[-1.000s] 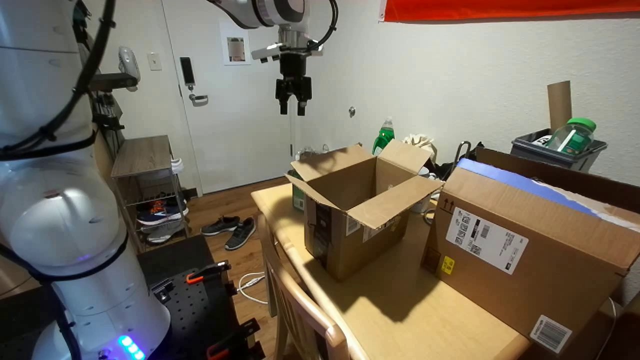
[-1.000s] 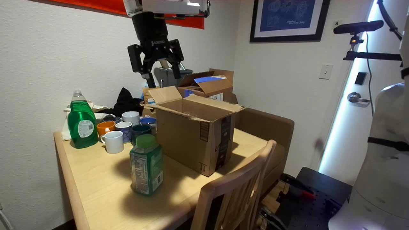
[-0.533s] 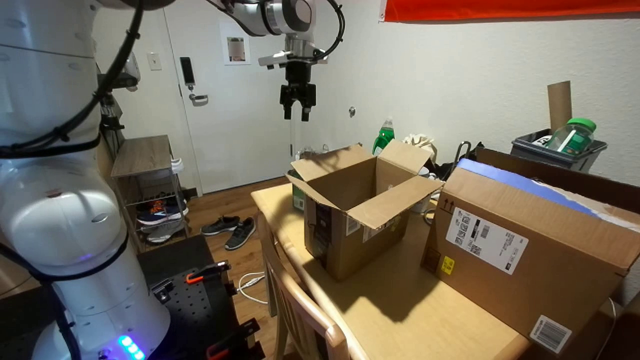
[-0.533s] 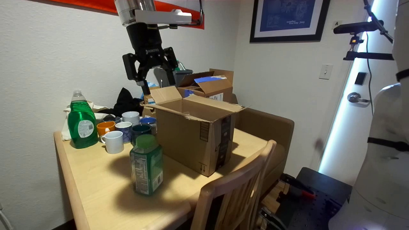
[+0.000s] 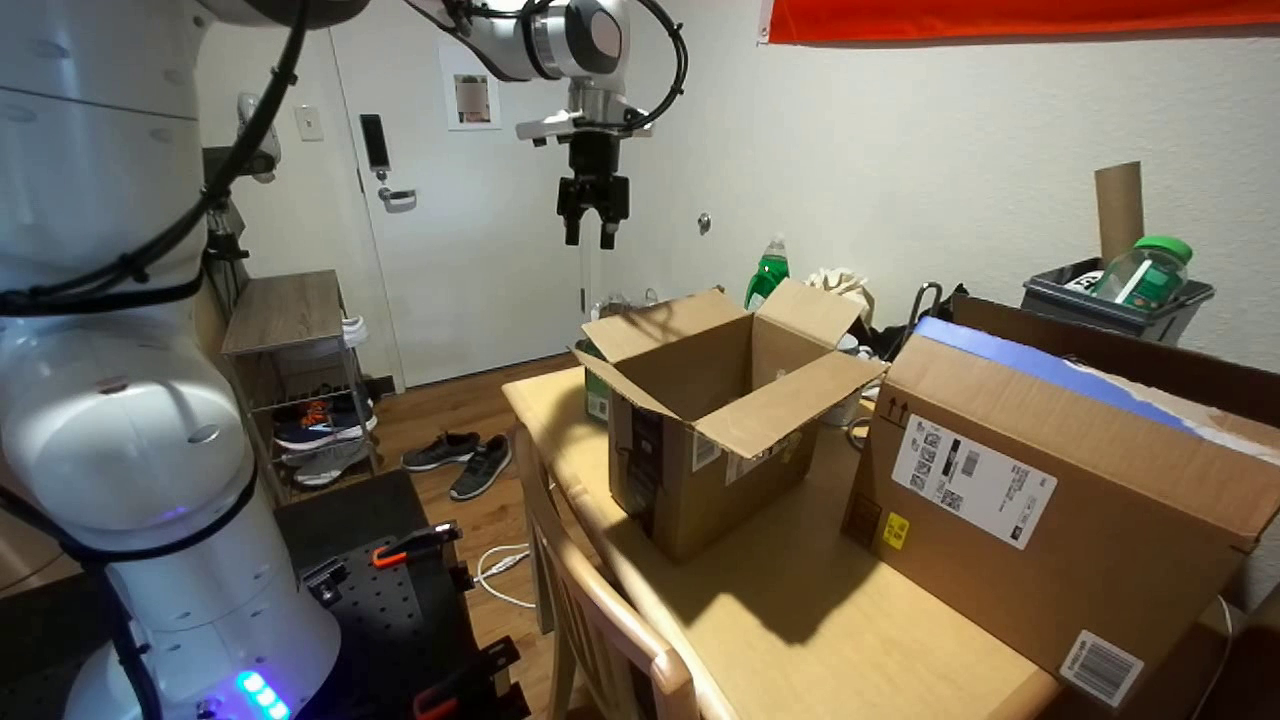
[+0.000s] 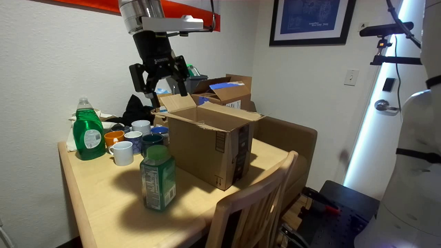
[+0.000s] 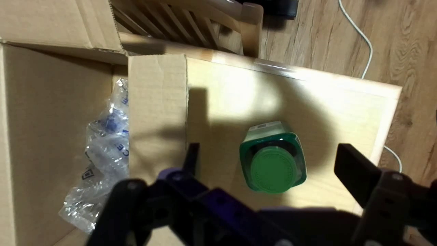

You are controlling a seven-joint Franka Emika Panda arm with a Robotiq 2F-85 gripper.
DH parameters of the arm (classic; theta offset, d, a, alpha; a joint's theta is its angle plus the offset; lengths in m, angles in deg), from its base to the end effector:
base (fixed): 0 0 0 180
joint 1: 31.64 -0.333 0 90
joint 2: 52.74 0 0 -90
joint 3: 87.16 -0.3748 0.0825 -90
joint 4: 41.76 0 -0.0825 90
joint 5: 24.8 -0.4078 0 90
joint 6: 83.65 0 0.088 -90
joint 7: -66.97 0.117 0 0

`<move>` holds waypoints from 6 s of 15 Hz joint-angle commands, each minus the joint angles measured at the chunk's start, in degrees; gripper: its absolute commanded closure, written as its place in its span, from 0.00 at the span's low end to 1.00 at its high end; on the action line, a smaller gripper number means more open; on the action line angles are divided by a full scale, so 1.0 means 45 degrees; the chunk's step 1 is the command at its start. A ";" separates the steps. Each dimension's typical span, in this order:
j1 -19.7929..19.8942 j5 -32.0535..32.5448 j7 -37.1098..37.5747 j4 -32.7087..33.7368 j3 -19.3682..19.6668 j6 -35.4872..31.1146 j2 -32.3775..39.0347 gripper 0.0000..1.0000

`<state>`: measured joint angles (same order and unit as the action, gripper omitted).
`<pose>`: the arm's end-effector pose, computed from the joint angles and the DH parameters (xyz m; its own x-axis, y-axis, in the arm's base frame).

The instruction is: Place the green bottle in the smaller box

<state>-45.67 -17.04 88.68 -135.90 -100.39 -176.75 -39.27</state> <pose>0.5784 0.2664 0.5020 0.9746 0.1026 -0.1990 0.1357 -0.9776 0.1610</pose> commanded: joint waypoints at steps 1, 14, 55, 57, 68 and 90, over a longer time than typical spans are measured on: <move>-0.0193 -0.0207 0.0379 0.0276 0.0311 0.0296 -0.0035 0.00; -0.0644 -0.0985 0.0239 0.1817 0.0680 -0.0250 0.3247 0.00; -0.0745 -0.1512 -0.0032 0.3646 0.1373 -0.0366 0.5650 0.45; -0.0742 -0.1563 -0.0016 0.3641 0.1371 -0.0376 0.5649 0.61; -0.1122 -0.1397 0.0230 0.2833 0.1362 -0.0815 0.4472 0.61; -0.0779 -0.1386 0.0228 0.0617 0.1159 -0.0661 -0.0806 0.61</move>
<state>-50.88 -23.08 89.62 -129.49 -94.81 -179.37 -37.04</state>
